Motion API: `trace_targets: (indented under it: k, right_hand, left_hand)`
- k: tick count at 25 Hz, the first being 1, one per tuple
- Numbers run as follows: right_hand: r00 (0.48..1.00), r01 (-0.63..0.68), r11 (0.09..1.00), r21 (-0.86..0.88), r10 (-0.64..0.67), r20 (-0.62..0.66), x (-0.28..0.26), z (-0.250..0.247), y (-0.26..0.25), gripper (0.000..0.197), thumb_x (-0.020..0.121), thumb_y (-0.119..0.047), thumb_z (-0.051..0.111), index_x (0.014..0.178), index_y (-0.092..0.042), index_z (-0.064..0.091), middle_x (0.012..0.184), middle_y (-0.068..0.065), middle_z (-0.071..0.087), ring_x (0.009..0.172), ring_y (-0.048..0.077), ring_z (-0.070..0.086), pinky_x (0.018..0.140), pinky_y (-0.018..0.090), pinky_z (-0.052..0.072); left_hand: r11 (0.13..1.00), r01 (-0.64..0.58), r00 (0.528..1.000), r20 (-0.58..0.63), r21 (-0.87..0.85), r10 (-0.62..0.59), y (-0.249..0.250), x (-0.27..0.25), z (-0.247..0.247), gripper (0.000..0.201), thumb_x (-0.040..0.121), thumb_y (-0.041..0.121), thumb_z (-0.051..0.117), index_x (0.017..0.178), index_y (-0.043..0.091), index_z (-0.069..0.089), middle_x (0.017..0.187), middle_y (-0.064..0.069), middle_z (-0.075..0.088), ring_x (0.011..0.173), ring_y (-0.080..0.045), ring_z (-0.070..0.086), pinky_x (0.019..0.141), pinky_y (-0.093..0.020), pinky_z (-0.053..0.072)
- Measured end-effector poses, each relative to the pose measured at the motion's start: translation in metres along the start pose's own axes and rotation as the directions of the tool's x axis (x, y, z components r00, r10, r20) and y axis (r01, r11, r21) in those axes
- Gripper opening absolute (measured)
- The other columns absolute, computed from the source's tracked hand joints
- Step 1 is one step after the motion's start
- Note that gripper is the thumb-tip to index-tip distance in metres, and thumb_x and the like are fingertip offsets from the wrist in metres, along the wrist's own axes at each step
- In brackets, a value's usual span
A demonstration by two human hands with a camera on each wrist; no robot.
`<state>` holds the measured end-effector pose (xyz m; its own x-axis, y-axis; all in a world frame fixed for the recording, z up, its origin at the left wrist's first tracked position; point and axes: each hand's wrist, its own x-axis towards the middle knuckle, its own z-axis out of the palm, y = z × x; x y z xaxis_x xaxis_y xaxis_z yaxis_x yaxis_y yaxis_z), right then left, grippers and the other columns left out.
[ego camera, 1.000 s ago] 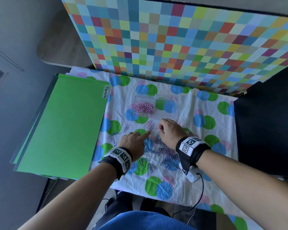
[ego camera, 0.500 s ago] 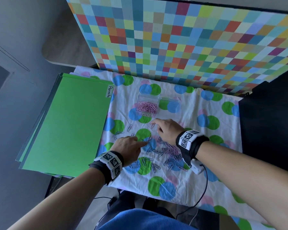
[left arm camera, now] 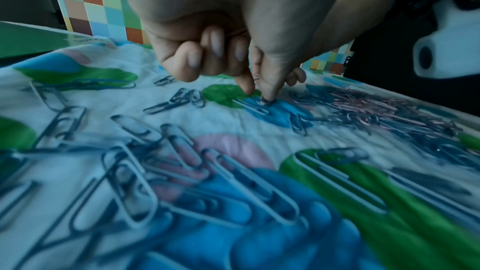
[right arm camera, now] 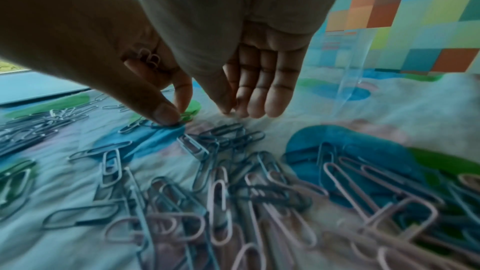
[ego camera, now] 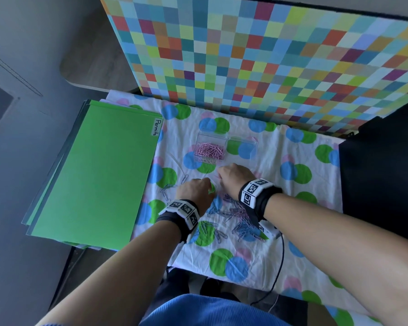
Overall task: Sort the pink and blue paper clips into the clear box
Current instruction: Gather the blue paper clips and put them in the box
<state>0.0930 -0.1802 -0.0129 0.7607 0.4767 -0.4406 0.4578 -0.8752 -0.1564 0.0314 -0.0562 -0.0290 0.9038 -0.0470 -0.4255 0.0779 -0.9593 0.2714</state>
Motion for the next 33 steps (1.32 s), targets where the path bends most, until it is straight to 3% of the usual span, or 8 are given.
trace_targets:
  k: [7,12,17,20,24,28,31,33]
  right_hand:
    - [0.997,-0.062,0.998,0.028,0.061,0.039,-0.008,0.009,0.004,0.009,0.085,-0.01,0.061,0.092,-0.007,0.058,0.099,0.013,0.064,0.085,0.03,0.063,0.063,0.031,0.038]
    - [0.99,-0.128,0.933,0.336,0.138,-0.006,-0.019,0.016,0.015,0.01,0.087,-0.021,0.056,0.085,-0.014,0.063,0.094,0.006,0.066,0.082,0.026,0.062,0.071,0.033,0.051]
    - [0.986,-0.074,0.815,0.575,0.145,-0.079,-0.032,0.014,0.019,0.012,0.087,-0.019,0.06,0.084,-0.011,0.069,0.083,0.003,0.071,0.076,0.02,0.064,0.072,0.032,0.054]
    - [0.978,-0.055,0.768,0.639,0.171,-0.121,-0.036,0.008,0.018,0.011,0.087,-0.019,0.063,0.086,-0.01,0.07,0.085,0.003,0.071,0.077,0.016,0.064,0.071,0.025,0.051]
    - [0.978,0.004,0.749,0.662,0.135,-0.158,-0.04,-0.008,0.011,0.013,0.088,-0.022,0.064,0.086,-0.011,0.071,0.082,0.0,0.071,0.073,0.011,0.062,0.061,0.015,0.045]
    - [0.972,0.054,0.755,0.653,0.11,-0.209,-0.041,-0.02,0.003,0.016,0.086,-0.026,0.065,0.08,-0.012,0.071,0.08,0.001,0.071,0.074,0.013,0.065,0.068,0.026,0.052]
    - [0.97,0.069,0.799,0.597,0.086,-0.227,-0.041,-0.024,-0.007,0.015,0.084,-0.03,0.067,0.075,-0.018,0.07,0.075,-0.002,0.068,0.068,0.013,0.062,0.063,0.025,0.049]
    - [0.967,0.073,0.84,0.538,0.072,-0.244,-0.042,-0.024,-0.014,0.016,0.083,-0.033,0.068,0.078,-0.019,0.073,0.08,-0.001,0.065,0.073,0.015,0.06,0.065,0.025,0.047]
  left_hand:
    - [0.998,0.035,0.995,0.094,0.048,-0.039,0.01,0.007,-0.003,0.019,0.086,0.021,0.053,0.101,0.016,0.063,0.103,-0.007,0.065,0.095,-0.028,0.064,0.072,-0.034,0.05]
    - [0.962,0.109,0.992,0.084,-0.252,-0.091,-0.011,0.006,-0.001,0.012,0.083,0.024,0.057,0.087,0.015,0.064,0.096,-0.007,0.068,0.089,-0.026,0.063,0.072,-0.029,0.049]
    - [0.801,0.12,0.99,0.01,-0.586,-0.141,-0.024,-0.001,-0.002,0.015,0.083,0.028,0.068,0.08,0.013,0.066,0.07,0.001,0.06,0.065,-0.014,0.053,0.06,-0.023,0.04]
    - [0.577,0.136,0.987,0.057,-0.805,-0.153,-0.025,-0.004,-0.007,0.014,0.087,0.022,0.065,0.08,0.011,0.064,0.068,0.002,0.06,0.053,-0.01,0.046,0.053,-0.022,0.04]
    - [0.075,0.205,0.97,0.192,-0.976,-0.152,-0.019,-0.009,-0.011,0.003,0.087,0.006,0.063,0.087,0.009,0.064,0.077,-0.004,0.069,0.045,-0.005,0.039,0.049,-0.017,0.038]
    - [-0.206,0.204,0.965,0.232,-0.957,-0.123,-0.01,-0.009,-0.011,0.012,0.093,0.003,0.051,0.096,0.004,0.063,0.076,-0.008,0.068,0.051,-0.008,0.048,0.05,-0.019,0.04]
    - [-0.383,0.256,0.939,0.322,-0.888,-0.118,0.0,-0.009,-0.015,0.024,0.098,0.016,0.041,0.085,0.009,0.061,0.072,-0.006,0.064,0.056,-0.012,0.059,0.056,-0.025,0.046]
    - [-0.513,0.271,0.928,0.363,-0.815,-0.087,0.007,-0.011,-0.017,0.034,0.1,0.022,0.035,0.077,0.01,0.057,0.066,-0.006,0.066,0.056,-0.015,0.063,0.065,-0.03,0.049]
